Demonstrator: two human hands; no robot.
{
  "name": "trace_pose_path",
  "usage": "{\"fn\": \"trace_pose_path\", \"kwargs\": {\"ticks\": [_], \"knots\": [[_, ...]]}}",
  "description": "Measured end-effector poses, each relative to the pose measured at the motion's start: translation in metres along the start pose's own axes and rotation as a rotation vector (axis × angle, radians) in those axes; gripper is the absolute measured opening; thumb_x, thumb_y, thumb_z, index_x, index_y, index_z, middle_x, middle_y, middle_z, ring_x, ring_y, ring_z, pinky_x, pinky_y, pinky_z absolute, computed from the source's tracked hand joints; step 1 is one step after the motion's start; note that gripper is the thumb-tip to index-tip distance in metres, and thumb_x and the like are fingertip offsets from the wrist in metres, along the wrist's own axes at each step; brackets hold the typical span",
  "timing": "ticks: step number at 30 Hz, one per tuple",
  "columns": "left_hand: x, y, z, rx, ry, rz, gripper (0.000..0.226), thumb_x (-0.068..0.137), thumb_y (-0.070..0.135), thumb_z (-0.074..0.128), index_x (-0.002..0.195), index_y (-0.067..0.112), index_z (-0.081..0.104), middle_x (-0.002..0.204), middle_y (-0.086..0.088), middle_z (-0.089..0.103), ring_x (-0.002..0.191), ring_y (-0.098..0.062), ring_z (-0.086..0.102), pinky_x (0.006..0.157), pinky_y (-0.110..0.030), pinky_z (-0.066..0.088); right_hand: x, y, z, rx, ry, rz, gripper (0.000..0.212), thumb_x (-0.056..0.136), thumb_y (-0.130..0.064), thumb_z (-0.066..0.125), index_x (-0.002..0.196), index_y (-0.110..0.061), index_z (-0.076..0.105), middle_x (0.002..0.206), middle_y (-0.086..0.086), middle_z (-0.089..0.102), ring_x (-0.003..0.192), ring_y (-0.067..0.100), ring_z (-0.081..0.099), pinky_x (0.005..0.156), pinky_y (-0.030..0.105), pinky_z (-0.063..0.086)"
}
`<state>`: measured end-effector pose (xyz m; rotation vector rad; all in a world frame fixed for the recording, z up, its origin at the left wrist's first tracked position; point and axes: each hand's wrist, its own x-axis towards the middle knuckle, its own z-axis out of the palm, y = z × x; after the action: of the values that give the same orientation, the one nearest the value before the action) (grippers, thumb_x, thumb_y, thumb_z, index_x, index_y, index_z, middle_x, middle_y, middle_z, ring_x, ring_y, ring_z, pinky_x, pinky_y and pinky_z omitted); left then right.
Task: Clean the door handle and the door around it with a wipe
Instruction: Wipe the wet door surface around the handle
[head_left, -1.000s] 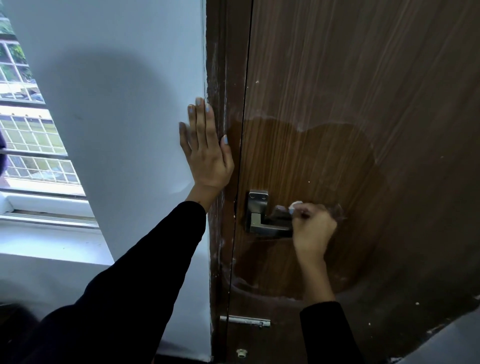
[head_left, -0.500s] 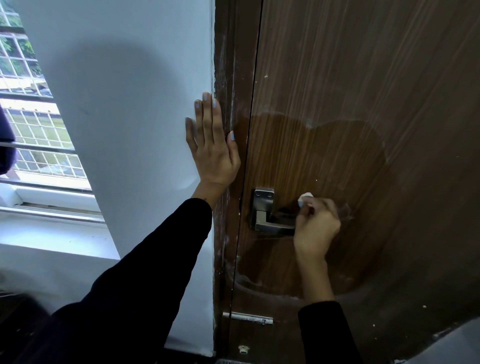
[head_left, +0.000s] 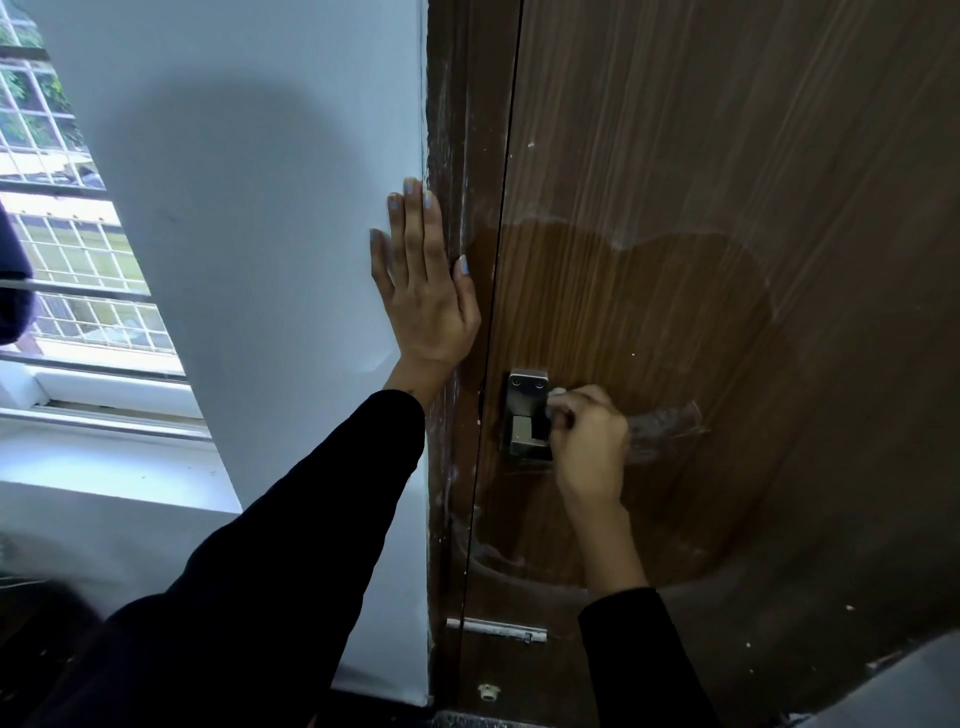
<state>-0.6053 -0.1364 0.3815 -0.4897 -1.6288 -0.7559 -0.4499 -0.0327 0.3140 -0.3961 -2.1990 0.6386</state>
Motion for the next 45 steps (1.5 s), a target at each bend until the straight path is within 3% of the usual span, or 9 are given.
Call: {"fn": "trace_pose_path", "kwargs": {"ticks": [3, 7, 15, 21, 27, 30, 34, 40, 45], "knots": [[0.0, 0.0, 0.0, -0.003, 0.002, 0.006, 0.056, 0.092, 0.016, 0.049, 0.142, -0.003, 0.034, 0.15, -0.023, 0.035, 0.143, -0.032, 0.023, 0.119, -0.043, 0.009, 0.006, 0.009, -0.001, -0.092, -0.118, 0.165, 0.014, 0.081, -0.008, 0.067, 0.091, -0.017, 0.07, 0.1, 0.001, 0.065, 0.088, 0.012, 0.06, 0.075, 0.021, 0.046], [0.0, 0.0, 0.0, -0.007, -0.001, 0.004, 0.056, 0.092, 0.015, 0.049, 0.142, -0.002, 0.033, 0.15, -0.022, 0.034, 0.143, -0.033, 0.024, 0.119, -0.044, 0.009, 0.011, 0.014, -0.005, -0.064, -0.015, 0.374, 0.013, 0.079, -0.01, 0.07, 0.088, -0.02, 0.071, 0.096, -0.001, 0.071, 0.083, 0.008, 0.062, 0.069, 0.018, 0.045], [-0.001, 0.001, -0.002, -0.004, -0.005, 0.007, 0.055, 0.093, 0.018, 0.043, 0.143, -0.002, 0.033, 0.15, -0.022, 0.034, 0.143, -0.033, 0.025, 0.118, -0.047, 0.013, 0.009, 0.002, 0.009, -0.074, -0.114, 0.302, 0.012, 0.083, -0.011, 0.066, 0.089, -0.021, 0.069, 0.094, 0.0, 0.068, 0.073, 0.002, 0.049, 0.06, 0.015, 0.04], [-0.001, 0.0, -0.001, -0.004, -0.009, 0.007, 0.057, 0.092, 0.018, 0.044, 0.144, 0.001, 0.029, 0.15, -0.022, 0.034, 0.142, -0.034, 0.025, 0.118, -0.047, 0.012, 0.011, -0.003, -0.005, 0.01, 0.06, 0.232, 0.012, 0.08, -0.009, 0.07, 0.089, -0.016, 0.072, 0.094, -0.002, 0.072, 0.083, 0.006, 0.065, 0.072, 0.011, 0.043], [-0.001, 0.001, -0.001, -0.001, -0.016, -0.005, 0.056, 0.091, 0.017, 0.048, 0.143, -0.002, 0.033, 0.15, -0.022, 0.034, 0.143, -0.034, 0.026, 0.118, -0.047, 0.013, 0.011, 0.001, -0.007, -0.048, -0.131, 0.284, 0.012, 0.082, -0.008, 0.067, 0.089, -0.017, 0.07, 0.095, 0.001, 0.069, 0.085, 0.01, 0.063, 0.076, 0.022, 0.051], [-0.001, 0.001, -0.001, 0.001, -0.013, 0.002, 0.056, 0.092, 0.018, 0.045, 0.143, 0.0, 0.03, 0.15, -0.022, 0.034, 0.143, -0.034, 0.025, 0.119, -0.045, 0.012, 0.01, 0.008, -0.019, -0.021, 0.113, 0.363, 0.015, 0.079, -0.005, 0.068, 0.091, -0.015, 0.069, 0.096, 0.003, 0.07, 0.082, 0.007, 0.061, 0.068, 0.009, 0.041], [0.0, 0.0, 0.0, 0.006, -0.004, 0.0, 0.057, 0.092, 0.017, 0.048, 0.143, 0.0, 0.031, 0.15, -0.021, 0.035, 0.143, -0.033, 0.025, 0.119, -0.045, 0.012, 0.015, 0.004, -0.027, 0.08, 0.455, 0.136, 0.02, 0.081, 0.003, 0.063, 0.099, -0.004, 0.068, 0.1, 0.01, 0.066, 0.089, 0.009, 0.057, 0.079, -0.004, 0.032], [0.0, 0.0, 0.001, 0.017, -0.002, 0.0, 0.057, 0.092, 0.019, 0.048, 0.144, 0.002, 0.031, 0.151, -0.02, 0.035, 0.143, -0.032, 0.025, 0.119, -0.043, 0.009, 0.007, 0.015, -0.015, 0.095, 0.348, 0.0, 0.022, 0.083, 0.002, 0.061, 0.103, -0.003, 0.068, 0.105, 0.014, 0.063, 0.095, 0.023, 0.06, 0.08, 0.033, 0.052], [-0.001, 0.0, 0.001, 0.021, 0.001, 0.001, 0.058, 0.092, 0.018, 0.05, 0.144, 0.002, 0.03, 0.151, -0.021, 0.034, 0.143, -0.032, 0.024, 0.12, -0.042, 0.009, 0.016, 0.025, -0.03, 0.257, 0.611, 0.238, 0.023, 0.085, -0.001, 0.06, 0.107, -0.004, 0.065, 0.108, 0.016, 0.062, 0.095, 0.02, 0.062, 0.08, 0.03, 0.054]]}}
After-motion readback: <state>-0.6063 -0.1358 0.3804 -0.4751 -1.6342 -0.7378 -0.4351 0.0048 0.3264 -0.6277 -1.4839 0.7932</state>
